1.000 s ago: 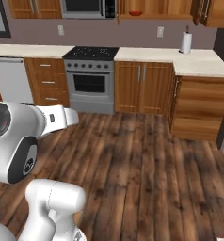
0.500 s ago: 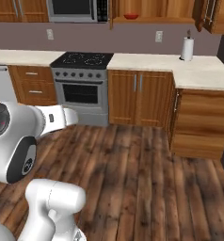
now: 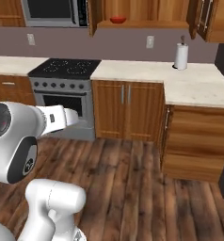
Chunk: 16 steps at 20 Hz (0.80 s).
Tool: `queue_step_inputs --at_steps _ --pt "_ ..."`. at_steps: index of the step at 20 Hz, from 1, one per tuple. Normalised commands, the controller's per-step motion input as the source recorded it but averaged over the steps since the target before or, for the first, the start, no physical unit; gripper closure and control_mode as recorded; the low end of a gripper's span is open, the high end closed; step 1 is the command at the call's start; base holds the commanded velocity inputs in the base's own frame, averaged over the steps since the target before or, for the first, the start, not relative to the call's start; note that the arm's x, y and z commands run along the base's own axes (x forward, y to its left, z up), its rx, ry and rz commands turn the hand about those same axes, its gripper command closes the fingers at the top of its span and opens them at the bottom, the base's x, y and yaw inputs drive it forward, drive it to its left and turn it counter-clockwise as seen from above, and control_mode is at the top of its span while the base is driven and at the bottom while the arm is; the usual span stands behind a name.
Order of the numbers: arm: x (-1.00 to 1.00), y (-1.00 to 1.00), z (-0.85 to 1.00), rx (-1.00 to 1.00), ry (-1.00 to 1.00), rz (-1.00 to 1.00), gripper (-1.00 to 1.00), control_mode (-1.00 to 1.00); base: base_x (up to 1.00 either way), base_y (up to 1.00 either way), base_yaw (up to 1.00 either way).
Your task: Take the smaller bowl and place it next to the appetizer plate on the dining counter , and place the larger bowl next to the plate with cooked food.
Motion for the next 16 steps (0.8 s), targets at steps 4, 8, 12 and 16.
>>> queue_step_inputs --at_steps 4,8,12,16 --pt "0.00 0.00 0.00 0.00 0.00 0.00 -1.00 1.00 1.00 -0.35 0.00" --pt "0.00 0.00 0.00 0.00 0.00 0.00 -1.00 1.00 1.00 -0.22 0.00" --pt "0.00 0.00 0.00 0.00 0.00 0.00 -1.00 1.00 1.00 -0.11 0.00" --pt "0.00 0.00 0.00 0.00 0.00 0.00 -1.00 1.00 1.00 -0.20 0.01"
